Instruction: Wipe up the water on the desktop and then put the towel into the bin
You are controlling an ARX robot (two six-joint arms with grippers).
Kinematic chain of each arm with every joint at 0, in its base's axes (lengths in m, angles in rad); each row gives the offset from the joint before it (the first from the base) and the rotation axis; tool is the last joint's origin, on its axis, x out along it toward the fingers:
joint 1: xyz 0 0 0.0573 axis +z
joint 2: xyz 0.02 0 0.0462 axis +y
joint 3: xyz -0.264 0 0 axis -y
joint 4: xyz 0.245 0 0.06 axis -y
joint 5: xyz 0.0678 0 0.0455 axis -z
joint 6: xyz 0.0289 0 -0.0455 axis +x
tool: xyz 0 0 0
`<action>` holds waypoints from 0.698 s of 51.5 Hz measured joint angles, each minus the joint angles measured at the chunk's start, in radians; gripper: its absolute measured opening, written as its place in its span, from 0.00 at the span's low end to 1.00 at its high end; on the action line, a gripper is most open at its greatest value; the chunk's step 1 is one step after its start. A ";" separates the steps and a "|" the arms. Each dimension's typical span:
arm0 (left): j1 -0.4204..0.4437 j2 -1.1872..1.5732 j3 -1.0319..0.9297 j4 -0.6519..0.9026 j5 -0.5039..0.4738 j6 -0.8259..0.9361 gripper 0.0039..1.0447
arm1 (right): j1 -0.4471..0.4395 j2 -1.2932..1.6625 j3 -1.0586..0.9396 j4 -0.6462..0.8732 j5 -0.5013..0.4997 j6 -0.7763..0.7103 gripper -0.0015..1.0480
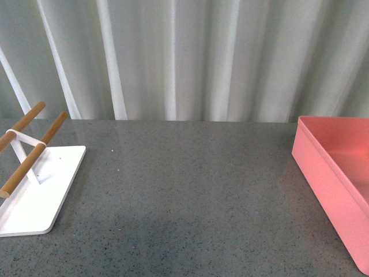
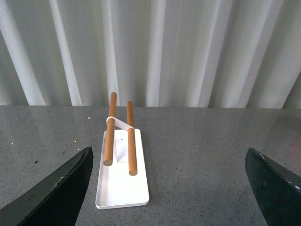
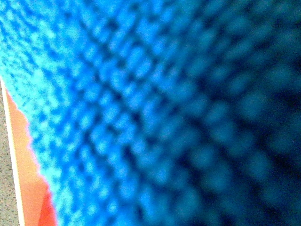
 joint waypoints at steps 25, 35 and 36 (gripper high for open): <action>0.000 0.000 0.000 0.000 0.000 0.000 0.94 | -0.041 0.106 -0.003 -0.068 -0.091 0.097 0.05; 0.000 0.000 0.000 0.000 0.000 0.000 0.94 | -0.047 0.106 -0.001 -0.066 -0.100 0.117 0.05; 0.000 0.000 0.000 0.000 0.000 0.000 0.94 | -0.047 0.105 -0.002 -0.066 -0.100 0.119 0.05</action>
